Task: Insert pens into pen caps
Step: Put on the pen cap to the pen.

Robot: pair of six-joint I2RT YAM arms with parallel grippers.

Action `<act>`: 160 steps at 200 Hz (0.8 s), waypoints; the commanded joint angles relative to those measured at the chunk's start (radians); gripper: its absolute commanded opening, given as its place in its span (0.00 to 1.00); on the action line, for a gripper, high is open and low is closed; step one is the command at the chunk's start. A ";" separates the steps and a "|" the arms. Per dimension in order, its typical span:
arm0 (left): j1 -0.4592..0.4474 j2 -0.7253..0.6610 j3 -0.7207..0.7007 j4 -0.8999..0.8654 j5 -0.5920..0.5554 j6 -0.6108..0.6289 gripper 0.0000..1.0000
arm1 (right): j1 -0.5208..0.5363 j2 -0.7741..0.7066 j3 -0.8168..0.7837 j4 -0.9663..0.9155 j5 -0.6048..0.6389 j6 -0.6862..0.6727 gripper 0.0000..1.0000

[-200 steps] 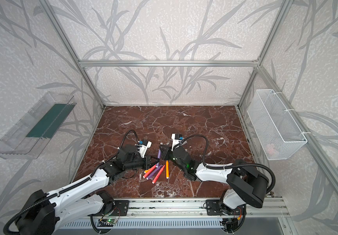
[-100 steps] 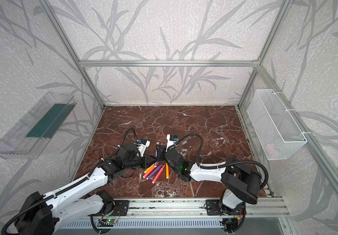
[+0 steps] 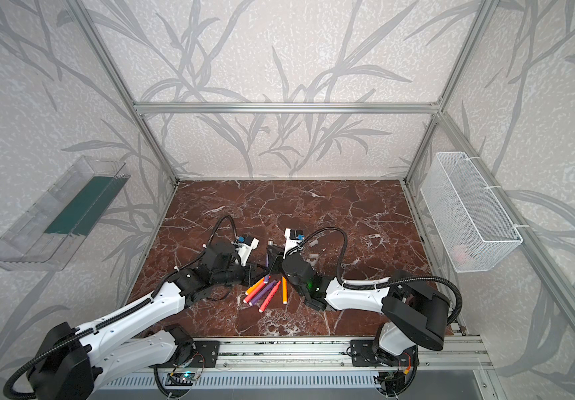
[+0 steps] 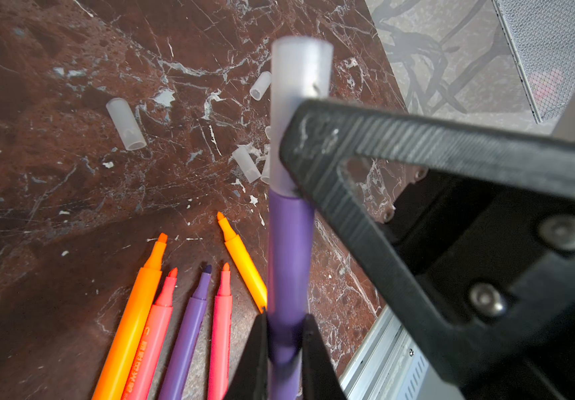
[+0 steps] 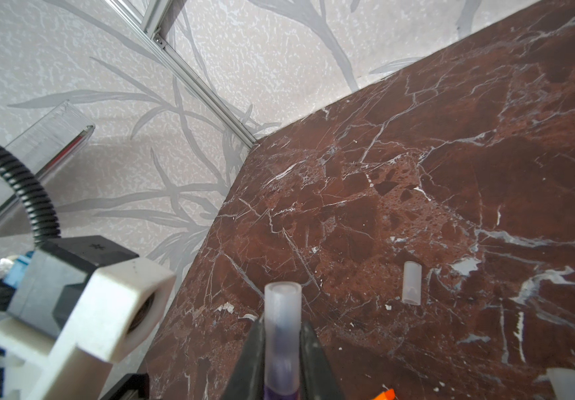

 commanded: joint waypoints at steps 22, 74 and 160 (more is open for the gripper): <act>0.007 -0.010 0.068 0.128 -0.112 0.016 0.00 | 0.047 -0.079 -0.017 -0.088 -0.058 -0.066 0.77; -0.007 -0.010 0.072 0.111 -0.115 0.018 0.00 | -0.021 -0.166 0.008 -0.184 -0.044 -0.083 0.89; 0.010 0.125 0.192 -0.152 -0.394 0.035 0.00 | -0.200 -0.350 -0.019 -0.341 -0.056 -0.134 0.84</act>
